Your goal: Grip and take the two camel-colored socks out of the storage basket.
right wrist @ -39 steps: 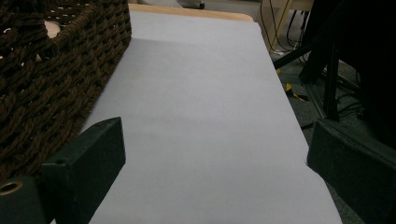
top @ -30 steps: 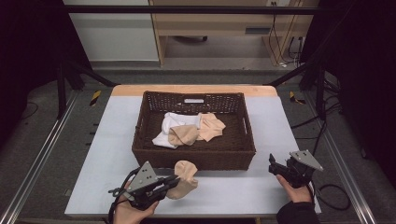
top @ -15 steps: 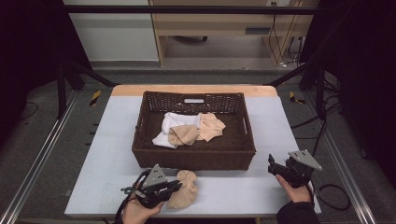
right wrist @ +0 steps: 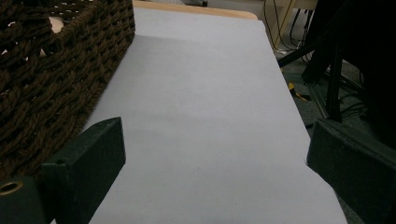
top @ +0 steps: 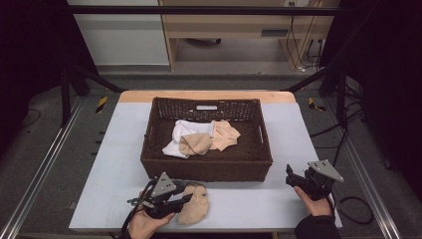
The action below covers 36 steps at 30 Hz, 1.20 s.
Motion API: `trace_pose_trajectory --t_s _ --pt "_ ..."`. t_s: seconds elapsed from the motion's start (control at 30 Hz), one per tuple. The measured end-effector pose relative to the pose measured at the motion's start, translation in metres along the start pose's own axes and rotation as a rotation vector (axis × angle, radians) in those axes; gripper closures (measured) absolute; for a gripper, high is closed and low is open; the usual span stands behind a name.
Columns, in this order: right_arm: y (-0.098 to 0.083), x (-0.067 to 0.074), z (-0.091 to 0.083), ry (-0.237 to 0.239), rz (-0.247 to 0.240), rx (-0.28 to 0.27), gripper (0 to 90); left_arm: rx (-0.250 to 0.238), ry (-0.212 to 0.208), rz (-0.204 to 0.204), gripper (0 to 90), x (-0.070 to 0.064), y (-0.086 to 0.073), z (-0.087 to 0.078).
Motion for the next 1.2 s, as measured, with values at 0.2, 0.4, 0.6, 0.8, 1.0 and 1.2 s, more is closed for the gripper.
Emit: trace_pose_trajectory --t_s 0.2,0.4,0.6,0.8,1.0,1.2 --pt "0.0 0.0 0.0 -0.002 -0.002 0.001 4.8 -0.066 0.046 0.037 57.3 0.008 0.02 -0.022" --pt "-0.001 -0.002 0.0 -0.008 0.006 0.004 4.8 -0.182 0.028 0.003 53.6 0.013 0.044 -0.047" --pt "-0.001 -0.001 0.001 -0.005 0.011 0.004 4.6 -0.251 0.051 -0.016 46.4 0.024 0.066 -0.066" --pt "-0.001 -0.005 0.001 -0.017 0.017 0.004 4.4 -0.297 0.063 -0.03 45.6 0.041 0.092 -0.071" --pt "-0.001 -0.004 0.002 -0.013 0.018 0.003 4.0 -0.347 0.092 0.004 43.3 0.056 0.128 -0.068" --pt "0.001 -0.004 0.002 -0.015 0.027 -0.006 3.3 -0.355 0.112 -0.002 40.1 0.066 0.152 -0.051"
Point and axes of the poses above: each handheld gripper's, and its own axes: z roughly forward along the jaws, y roughly out of its top, x roughly to its left, the point moved 8 cm from there along z, roughly forward along the jaws, and after that the axes turned 4 degrees about -x, right-handed, at the moved point
